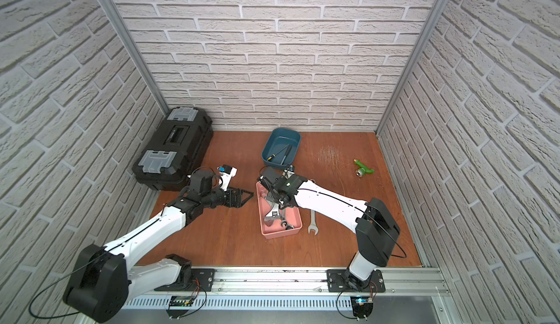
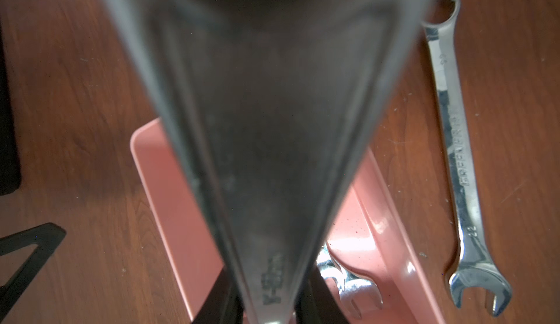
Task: Take out the wrench from the storage box
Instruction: Pick up the wrench from the storage box, then place the wrench at the center of the board.
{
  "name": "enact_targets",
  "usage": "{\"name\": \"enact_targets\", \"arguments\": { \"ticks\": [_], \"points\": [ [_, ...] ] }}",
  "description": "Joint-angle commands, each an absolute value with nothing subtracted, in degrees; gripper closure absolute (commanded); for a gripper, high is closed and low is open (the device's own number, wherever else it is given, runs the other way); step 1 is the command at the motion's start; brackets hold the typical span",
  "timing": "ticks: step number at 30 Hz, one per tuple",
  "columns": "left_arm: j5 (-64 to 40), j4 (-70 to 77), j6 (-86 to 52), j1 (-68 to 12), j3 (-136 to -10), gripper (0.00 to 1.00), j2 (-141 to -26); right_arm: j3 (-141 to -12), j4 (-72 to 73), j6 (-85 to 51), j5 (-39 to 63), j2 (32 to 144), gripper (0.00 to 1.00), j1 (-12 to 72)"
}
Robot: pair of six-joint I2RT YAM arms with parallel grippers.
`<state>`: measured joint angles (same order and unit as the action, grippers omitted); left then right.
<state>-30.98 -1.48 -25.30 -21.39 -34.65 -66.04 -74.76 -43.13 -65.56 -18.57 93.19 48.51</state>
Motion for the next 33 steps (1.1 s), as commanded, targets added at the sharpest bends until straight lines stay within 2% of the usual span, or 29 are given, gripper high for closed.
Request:
{"name": "enact_targets", "arguments": {
  "ticks": [1, 8, 19, 33],
  "points": [
    [-31.77, 0.88, -25.4, -21.44, -36.38, 0.02, -66.32, -77.42, -43.6, -62.26, -22.62, 88.56, 0.94, 48.29],
    [-31.33, 0.86, -25.61, -21.83, -36.22, 0.02, -66.23, -75.44, -44.61, -57.53, -23.96, 82.18, 0.96, 46.19],
    [-31.02, 1.74, -25.93, -22.54, -36.42, 0.02, -67.45, -72.08, -41.72, -54.67, -20.03, 80.76, 0.97, 42.54],
    [-32.68, 1.39, -24.6, -22.41, -38.05, 0.02, -70.13, -66.93, -47.0, -43.27, -12.19, 73.72, 0.97, 27.87]
  ]
}}
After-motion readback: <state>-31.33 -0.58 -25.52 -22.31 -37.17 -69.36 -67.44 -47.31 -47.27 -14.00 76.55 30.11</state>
